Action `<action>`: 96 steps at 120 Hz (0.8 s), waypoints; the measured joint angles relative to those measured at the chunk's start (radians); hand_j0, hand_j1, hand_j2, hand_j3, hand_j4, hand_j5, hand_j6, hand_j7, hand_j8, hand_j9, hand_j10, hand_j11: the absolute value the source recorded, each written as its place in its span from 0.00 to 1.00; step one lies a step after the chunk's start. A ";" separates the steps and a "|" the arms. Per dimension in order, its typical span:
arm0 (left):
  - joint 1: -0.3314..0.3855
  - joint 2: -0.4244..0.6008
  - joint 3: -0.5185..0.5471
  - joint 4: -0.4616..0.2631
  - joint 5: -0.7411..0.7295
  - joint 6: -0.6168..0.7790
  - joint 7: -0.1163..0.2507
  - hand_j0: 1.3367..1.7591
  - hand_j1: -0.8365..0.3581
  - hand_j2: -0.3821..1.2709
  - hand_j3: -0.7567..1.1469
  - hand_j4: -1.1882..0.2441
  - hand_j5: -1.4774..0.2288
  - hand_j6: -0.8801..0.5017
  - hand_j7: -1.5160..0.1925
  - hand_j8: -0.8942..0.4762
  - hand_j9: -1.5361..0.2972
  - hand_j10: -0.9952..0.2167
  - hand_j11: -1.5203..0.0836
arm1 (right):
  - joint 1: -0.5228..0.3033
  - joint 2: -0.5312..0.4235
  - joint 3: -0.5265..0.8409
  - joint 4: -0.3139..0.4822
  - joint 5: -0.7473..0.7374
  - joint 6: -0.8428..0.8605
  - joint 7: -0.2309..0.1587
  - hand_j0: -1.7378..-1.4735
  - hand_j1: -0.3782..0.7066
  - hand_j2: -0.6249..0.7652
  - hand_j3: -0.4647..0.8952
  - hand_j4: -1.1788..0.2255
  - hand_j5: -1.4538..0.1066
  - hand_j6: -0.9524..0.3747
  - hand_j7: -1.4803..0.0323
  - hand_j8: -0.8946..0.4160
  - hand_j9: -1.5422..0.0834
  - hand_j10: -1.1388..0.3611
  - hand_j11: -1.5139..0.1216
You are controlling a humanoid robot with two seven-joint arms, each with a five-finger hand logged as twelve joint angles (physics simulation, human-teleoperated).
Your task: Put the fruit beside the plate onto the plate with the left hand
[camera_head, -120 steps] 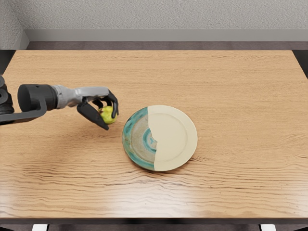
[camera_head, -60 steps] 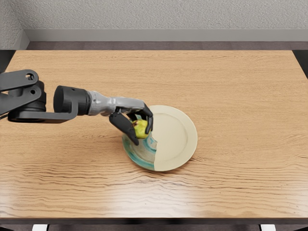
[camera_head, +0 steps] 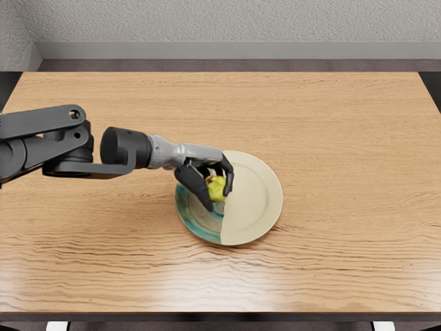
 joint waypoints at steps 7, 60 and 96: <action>0.000 -0.009 0.003 0.002 0.001 0.012 0.002 0.73 0.30 0.51 0.40 0.30 0.26 0.44 0.28 0.40 0.25 0.19 0.27 | 0.000 0.000 0.000 0.000 0.000 0.000 0.000 0.30 0.03 0.45 0.34 0.84 0.93 0.72 0.98 0.68 0.95 0.76 0.93; 0.002 -0.049 0.007 0.042 0.000 0.088 0.006 0.76 0.69 0.29 0.40 0.55 0.63 0.46 0.65 0.46 0.61 0.57 0.69 | 0.000 0.000 0.000 0.000 0.000 0.000 0.000 0.30 0.03 0.45 0.34 0.84 0.93 0.72 0.98 0.68 0.95 0.76 0.93; 0.000 0.017 -0.002 0.036 -0.143 0.007 0.004 0.76 0.90 0.25 0.40 0.75 0.80 0.58 0.82 0.59 0.77 0.75 0.87 | 0.000 0.000 0.000 0.000 0.000 0.000 0.000 0.30 0.03 0.45 0.34 0.84 0.93 0.72 0.98 0.68 0.95 0.76 0.93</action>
